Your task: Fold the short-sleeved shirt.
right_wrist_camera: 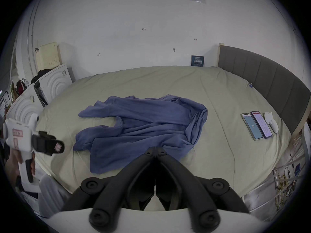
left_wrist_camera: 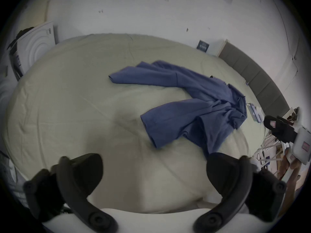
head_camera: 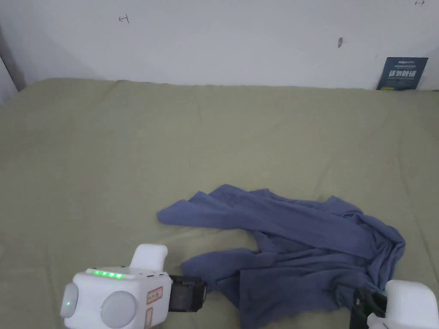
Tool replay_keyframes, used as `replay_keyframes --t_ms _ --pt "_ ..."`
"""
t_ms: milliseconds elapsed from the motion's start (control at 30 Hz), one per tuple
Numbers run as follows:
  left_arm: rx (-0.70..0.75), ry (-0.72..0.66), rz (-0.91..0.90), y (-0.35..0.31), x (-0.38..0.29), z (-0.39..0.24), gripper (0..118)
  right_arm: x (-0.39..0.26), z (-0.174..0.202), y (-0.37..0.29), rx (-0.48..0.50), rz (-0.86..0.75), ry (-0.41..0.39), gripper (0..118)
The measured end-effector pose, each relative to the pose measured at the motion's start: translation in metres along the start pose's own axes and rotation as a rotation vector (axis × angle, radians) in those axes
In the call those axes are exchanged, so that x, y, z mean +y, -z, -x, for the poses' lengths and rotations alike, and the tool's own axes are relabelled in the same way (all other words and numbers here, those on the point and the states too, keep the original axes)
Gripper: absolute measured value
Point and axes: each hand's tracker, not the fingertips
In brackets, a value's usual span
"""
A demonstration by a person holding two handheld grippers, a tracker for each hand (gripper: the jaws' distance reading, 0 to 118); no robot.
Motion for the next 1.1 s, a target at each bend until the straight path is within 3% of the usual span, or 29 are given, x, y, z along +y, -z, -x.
replay_keyframes --t_ms 233,333,400,433,467,533,800,967,1100 --pt "-0.014 0.048 0.079 0.067 0.036 -0.006 113 -0.008 -0.014 0.013 -0.015 0.022 0.004 0" --pt "0.049 0.100 0.127 0.087 0.037 -0.014 80 -0.008 -0.013 0.013 -0.022 0.033 0.008 0" --pt "0.090 0.160 0.088 0.077 0.035 -0.015 76 -0.010 -0.013 0.014 -0.031 0.040 -0.011 0" --pt "0.121 0.160 0.061 0.067 0.035 -0.012 47 -0.013 -0.016 0.016 -0.037 0.039 -0.020 0" --pt "0.076 0.096 0.046 0.062 0.033 -0.005 4 -0.014 -0.017 0.018 -0.040 0.042 -0.017 0" --pt "0.003 0.012 0.094 0.047 0.033 0.002 4 -0.014 -0.020 0.019 -0.026 0.053 0.016 0" --pt "0.012 0.001 0.052 0.035 0.018 -0.003 4 -0.009 -0.022 0.013 -0.013 0.038 0.026 0" --pt "0.015 -0.004 0.082 0.046 0.017 0.000 4 0.009 -0.032 0.024 -0.039 0.018 0.001 0" --pt "0.018 -0.013 0.090 0.049 0.011 -0.001 4 0.065 -0.044 0.054 -0.057 0.005 -0.029 0"
